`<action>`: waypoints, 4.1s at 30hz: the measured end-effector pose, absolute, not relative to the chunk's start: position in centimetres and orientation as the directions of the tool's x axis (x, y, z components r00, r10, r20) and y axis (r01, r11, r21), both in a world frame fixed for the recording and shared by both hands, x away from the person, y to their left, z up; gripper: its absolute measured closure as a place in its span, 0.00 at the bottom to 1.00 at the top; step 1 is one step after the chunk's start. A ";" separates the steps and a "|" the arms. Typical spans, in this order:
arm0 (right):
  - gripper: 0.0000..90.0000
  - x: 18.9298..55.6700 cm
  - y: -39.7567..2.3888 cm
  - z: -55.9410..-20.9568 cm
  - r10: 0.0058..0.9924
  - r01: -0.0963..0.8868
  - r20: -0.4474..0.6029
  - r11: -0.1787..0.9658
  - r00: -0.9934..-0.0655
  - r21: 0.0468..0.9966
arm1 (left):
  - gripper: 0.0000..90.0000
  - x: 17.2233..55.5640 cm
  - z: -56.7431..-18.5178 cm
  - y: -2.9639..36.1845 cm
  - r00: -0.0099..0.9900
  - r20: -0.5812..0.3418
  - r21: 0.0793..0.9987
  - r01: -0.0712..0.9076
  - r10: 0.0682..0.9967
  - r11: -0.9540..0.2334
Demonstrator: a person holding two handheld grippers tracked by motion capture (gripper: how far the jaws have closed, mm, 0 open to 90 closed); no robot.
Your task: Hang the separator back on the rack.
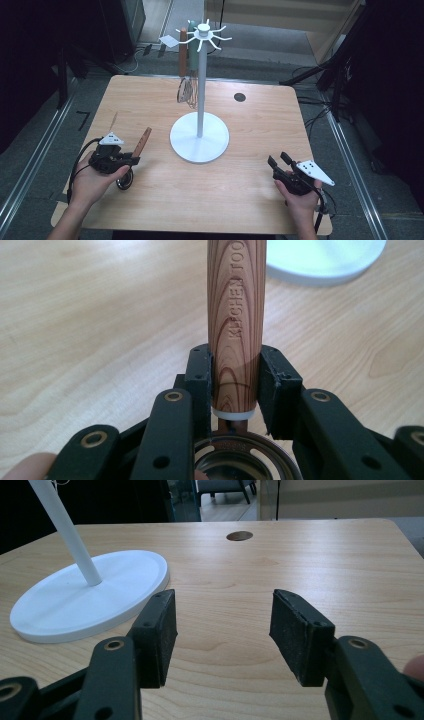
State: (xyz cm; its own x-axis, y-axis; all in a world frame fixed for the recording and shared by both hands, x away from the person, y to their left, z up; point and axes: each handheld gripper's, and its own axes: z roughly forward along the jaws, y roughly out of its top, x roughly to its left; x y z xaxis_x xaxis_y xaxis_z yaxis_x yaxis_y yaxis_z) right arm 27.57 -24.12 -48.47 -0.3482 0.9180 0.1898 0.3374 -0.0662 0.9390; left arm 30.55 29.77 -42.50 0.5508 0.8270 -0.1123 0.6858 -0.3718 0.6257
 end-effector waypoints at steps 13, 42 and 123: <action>0.50 27.6 -24.1 -48.5 0.917 0.339 0.192 -0.067 -0.349 0.938 | 0.78 29.8 -41.3 29.8 0.550 -0.090 0.758 0.579 0.831 -0.301; 0.48 27.5 -24.1 -48.4 0.913 0.331 0.196 -0.073 -0.356 0.941 | 0.78 29.2 -39.1 27.8 0.568 -0.080 0.904 0.387 0.819 -0.180; 0.38 27.4 -24.1 -48.5 0.922 0.320 0.154 -0.035 -0.354 0.947 | 0.78 31.5 -30.8 22.1 0.652 -0.059 0.987 0.151 0.756 -0.052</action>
